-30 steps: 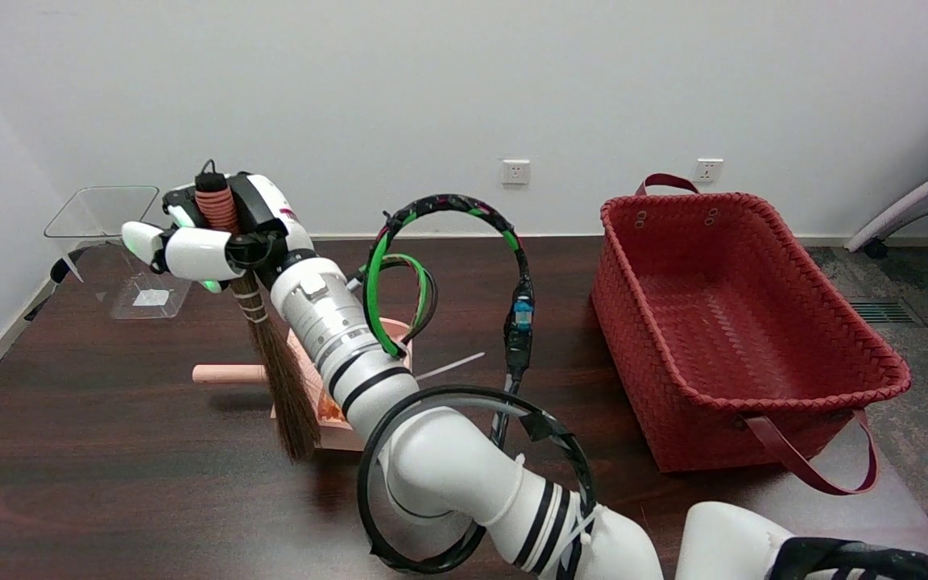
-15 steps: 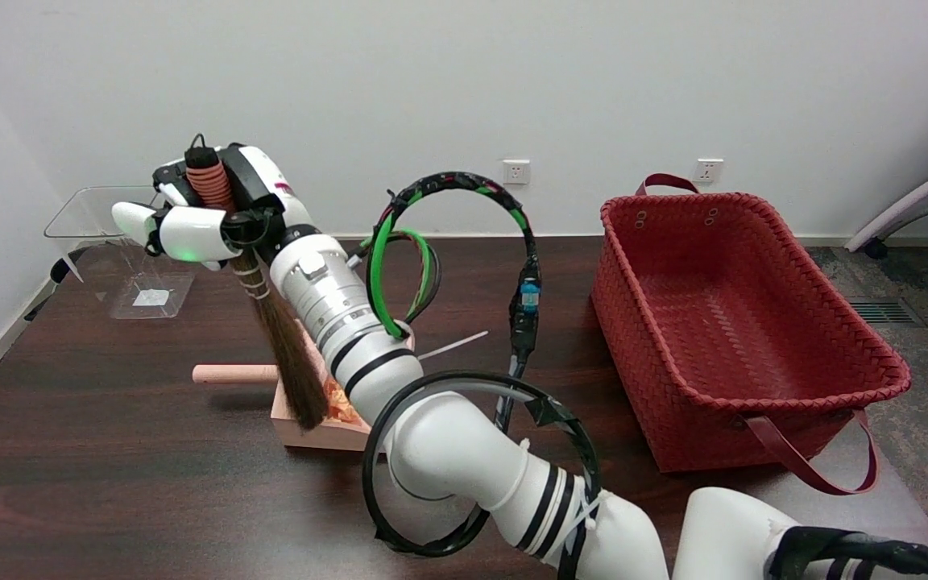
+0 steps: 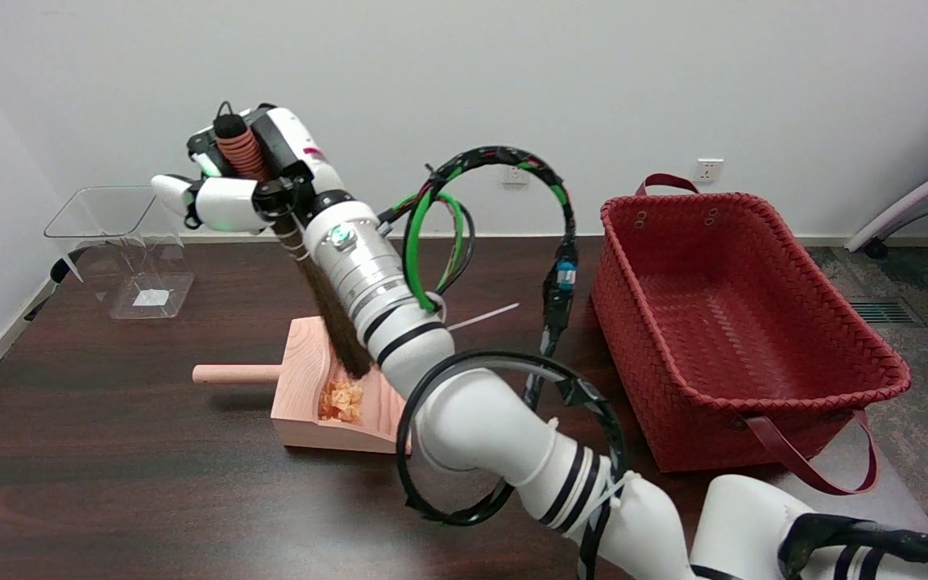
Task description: Sweep the paper balls into the dustpan.
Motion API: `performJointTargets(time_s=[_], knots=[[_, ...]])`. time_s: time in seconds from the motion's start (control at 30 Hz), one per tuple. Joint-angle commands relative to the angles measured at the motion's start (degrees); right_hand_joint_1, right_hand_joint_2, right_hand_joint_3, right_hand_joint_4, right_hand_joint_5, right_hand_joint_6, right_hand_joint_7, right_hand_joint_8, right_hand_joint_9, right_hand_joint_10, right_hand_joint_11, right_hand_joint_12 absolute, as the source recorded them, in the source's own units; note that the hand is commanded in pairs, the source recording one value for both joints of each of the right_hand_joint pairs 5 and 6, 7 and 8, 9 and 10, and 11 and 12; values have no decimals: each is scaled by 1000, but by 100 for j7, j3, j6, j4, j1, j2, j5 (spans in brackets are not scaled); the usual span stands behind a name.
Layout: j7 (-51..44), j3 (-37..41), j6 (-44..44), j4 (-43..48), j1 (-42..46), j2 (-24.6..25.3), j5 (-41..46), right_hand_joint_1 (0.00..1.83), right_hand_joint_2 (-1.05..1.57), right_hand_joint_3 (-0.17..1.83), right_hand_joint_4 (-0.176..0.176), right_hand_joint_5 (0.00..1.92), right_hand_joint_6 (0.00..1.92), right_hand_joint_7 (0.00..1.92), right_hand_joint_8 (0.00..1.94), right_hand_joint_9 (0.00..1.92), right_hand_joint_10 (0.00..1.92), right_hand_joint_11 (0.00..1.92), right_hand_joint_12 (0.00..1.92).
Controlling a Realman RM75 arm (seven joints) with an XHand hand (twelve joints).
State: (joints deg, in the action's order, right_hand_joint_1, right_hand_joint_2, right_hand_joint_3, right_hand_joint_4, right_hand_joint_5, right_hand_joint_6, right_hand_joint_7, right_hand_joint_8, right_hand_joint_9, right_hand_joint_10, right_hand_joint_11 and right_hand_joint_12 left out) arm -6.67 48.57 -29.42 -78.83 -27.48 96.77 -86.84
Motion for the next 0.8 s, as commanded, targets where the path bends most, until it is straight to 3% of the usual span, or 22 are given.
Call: performJointTargets(time_s=[0.03, 0.47, 0.8], knots=[[-276, 211, 467, -669, -313, -1306, 1283, 1286, 1218, 436, 0, 1920, 1920, 1920, 1920, 1920, 1920, 1920, 1920], [-817, 260, 411, -1254, -927, -2964, 2452, 1286, 1229, 428, 0, 1920, 1920, 1920, 1920, 1920, 1920, 1920, 1920], [-825, 636, 429, -1296, -1049, -3356, 2497, 1284, 1233, 421, 0, 1920, 1920, 1920, 1920, 1920, 1920, 1920, 1920]])
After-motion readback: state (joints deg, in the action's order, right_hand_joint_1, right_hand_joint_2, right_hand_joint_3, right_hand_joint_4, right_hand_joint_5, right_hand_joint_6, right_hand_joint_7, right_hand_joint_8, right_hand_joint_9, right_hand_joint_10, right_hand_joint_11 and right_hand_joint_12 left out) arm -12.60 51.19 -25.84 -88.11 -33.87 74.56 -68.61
